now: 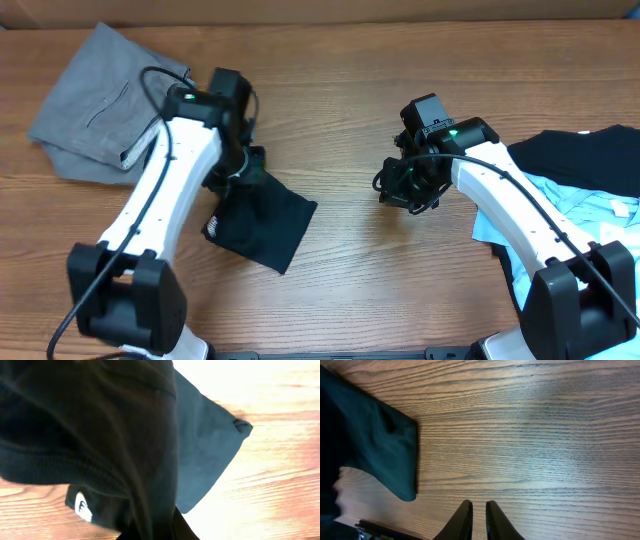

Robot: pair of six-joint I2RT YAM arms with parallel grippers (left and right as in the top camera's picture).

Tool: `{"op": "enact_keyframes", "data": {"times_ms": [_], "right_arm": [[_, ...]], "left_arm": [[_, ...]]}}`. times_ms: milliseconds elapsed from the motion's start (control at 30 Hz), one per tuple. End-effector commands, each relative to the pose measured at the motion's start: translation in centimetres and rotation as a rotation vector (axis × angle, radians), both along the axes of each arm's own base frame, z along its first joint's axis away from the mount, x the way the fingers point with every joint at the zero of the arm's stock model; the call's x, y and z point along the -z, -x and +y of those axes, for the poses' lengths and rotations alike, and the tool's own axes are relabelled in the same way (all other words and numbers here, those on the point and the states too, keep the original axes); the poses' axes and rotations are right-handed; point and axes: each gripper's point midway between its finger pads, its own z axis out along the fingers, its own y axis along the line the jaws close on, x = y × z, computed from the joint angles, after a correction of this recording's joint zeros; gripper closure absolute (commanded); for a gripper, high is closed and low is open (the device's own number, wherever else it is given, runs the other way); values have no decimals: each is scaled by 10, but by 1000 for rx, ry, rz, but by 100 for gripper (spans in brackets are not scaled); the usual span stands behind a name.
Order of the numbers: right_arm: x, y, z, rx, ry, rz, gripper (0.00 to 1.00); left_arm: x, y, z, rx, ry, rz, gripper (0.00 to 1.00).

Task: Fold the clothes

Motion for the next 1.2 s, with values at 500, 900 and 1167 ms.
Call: {"op": "enact_keyframes", "data": {"times_ms": [500,900,1167], "right_arm": [[0,3,-3,-8,21,2,87],[0,2,-3,-7,19,-5,87],[0,3,-3,-7,21,3,87]], "left_arm": [[35,23,-14,106,-223,170,93],[7,2,-33,199,-106,90,89],[12,17,-33,262,-187,126,91]]}}
